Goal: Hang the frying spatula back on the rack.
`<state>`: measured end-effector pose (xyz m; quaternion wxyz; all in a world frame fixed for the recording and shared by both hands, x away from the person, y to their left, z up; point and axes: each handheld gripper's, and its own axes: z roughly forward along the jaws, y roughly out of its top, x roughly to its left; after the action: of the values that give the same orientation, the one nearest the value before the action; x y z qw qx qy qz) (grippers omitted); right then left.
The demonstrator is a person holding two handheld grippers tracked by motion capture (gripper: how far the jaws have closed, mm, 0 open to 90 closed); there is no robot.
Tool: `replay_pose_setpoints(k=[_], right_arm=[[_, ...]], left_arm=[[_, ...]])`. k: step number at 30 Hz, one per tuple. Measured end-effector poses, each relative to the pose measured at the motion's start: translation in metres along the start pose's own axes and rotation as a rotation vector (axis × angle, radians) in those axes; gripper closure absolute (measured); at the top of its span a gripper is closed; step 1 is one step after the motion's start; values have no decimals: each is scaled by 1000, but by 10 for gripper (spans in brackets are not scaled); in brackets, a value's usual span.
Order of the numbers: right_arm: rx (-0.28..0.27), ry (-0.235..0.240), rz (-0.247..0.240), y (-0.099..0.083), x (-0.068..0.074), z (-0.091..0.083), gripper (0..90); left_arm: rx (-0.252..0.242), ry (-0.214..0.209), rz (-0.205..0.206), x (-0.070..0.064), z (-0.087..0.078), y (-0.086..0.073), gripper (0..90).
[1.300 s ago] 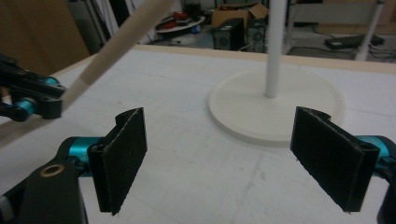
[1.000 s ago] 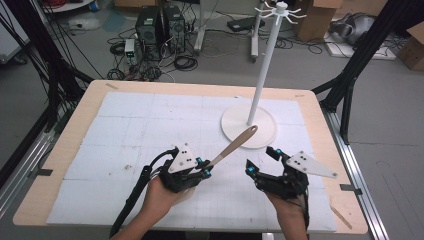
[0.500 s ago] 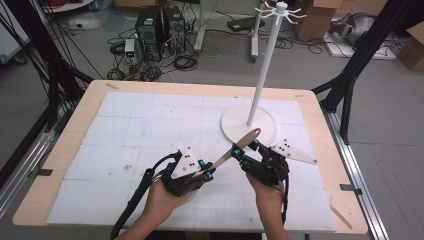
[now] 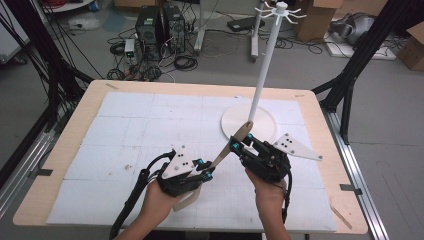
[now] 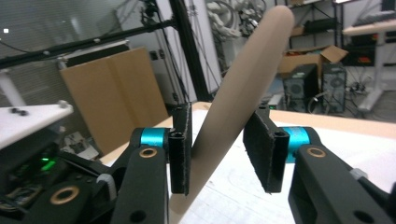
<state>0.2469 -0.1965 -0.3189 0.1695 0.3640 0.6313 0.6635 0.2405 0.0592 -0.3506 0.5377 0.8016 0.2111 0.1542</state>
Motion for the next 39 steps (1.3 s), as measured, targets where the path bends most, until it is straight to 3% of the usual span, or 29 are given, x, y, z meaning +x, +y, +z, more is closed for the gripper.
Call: replay_pose_setpoints(k=[10, 13, 15, 18, 21, 24, 28, 33, 36, 39], right_arm=[[28, 108, -102, 19, 20, 4, 708], [42, 136, -161, 24, 28, 4, 733], [45, 113, -231, 27, 33, 3, 735], [46, 159, -216, 34, 35, 0, 736], [50, 182, -249, 40, 38, -3, 736], [61, 219, -263, 43, 36, -4, 736], [78, 274, -259, 43, 33, -5, 736], [75, 386, -225, 42, 33, -4, 736], [75, 427, -229, 40, 34, -3, 735], [77, 464, -231, 38, 34, -1, 735]], left_arm=[[-33, -71, -35, 5, -3, 2, 768], [-65, -104, -52, 9, -6, 3, 778], [-85, -111, -56, 11, -10, 4, 770], [-106, -106, -61, 17, -15, 5, 708], [-139, -138, -54, 22, -19, 7, 628], [-165, -169, -8, 24, -22, 8, 541], [-162, -214, 26, 26, -21, 11, 462], [-166, -319, 32, 24, -16, 18, 451], [-168, -376, 40, 21, -13, 19, 471], [-154, -394, 49, 19, -11, 19, 542]])
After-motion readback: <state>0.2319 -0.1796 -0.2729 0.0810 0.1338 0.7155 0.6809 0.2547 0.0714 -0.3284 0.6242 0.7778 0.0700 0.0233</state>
